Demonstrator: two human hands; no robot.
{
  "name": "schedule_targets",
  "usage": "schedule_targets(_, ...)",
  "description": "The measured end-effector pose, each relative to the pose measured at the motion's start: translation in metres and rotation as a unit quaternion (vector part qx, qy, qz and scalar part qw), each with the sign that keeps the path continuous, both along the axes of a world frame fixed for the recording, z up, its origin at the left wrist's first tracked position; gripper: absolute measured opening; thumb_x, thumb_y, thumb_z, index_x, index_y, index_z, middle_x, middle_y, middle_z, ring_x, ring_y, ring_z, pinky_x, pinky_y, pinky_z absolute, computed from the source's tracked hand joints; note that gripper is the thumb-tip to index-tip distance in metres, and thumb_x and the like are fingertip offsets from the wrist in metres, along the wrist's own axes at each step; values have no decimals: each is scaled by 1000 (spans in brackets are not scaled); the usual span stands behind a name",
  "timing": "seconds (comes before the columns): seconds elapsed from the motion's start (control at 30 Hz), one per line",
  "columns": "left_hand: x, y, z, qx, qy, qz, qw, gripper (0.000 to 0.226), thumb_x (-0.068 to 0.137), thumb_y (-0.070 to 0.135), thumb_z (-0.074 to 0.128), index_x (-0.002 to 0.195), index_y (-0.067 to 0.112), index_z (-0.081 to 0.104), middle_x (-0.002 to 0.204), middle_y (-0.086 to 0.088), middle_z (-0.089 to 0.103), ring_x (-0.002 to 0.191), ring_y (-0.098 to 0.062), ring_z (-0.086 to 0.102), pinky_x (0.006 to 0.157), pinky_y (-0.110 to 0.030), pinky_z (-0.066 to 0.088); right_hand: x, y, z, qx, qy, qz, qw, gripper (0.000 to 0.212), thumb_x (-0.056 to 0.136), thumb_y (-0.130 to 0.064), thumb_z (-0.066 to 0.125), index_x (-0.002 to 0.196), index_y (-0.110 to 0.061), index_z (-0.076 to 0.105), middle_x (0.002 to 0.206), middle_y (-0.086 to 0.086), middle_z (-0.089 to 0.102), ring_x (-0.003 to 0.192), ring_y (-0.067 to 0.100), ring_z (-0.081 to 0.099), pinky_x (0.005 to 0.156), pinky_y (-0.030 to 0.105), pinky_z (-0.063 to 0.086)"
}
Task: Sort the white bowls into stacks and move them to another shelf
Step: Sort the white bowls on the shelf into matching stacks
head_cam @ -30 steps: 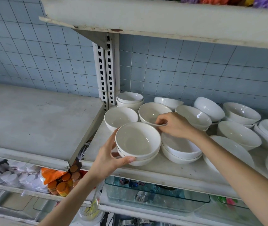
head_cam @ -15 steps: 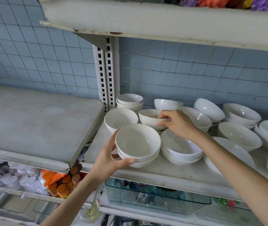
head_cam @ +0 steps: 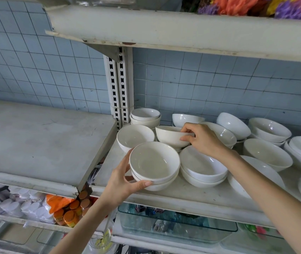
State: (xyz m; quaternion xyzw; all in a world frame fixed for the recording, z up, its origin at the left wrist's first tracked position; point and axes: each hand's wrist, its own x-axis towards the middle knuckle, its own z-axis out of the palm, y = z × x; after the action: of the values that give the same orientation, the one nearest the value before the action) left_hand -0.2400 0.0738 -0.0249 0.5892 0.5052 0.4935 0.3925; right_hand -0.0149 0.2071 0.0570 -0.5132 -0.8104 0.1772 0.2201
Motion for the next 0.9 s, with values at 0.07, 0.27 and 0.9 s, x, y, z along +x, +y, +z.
schedule_targets(0.07,0,0,0,-1,1,0,1000,97,52,63,80,136,37,39,124,20,59,119,-3,53,96,-22,43,1,-1,2,6,1,3,1000,13,86,-19,66,79,-22,56,68,-18,54,66,0,48,65,29,35)
schedule_targets(0.27,0,0,-1,-2,-2,2,1000,97,51,64,80,135,37,40,124,19,59,119,-5,53,95,-19,44,4,-5,12,32,18,17,999,14,86,-17,66,79,-21,54,76,-9,58,75,15,48,68,31,37)
schedule_targets(0.9,2,-1,0,-16,-29,7,999,86,49,61,83,124,55,41,120,25,59,117,1,52,82,-11,48,-7,-60,21,75,130,148,978,18,80,-12,71,78,-26,60,83,-20,63,78,6,56,75,42,49)
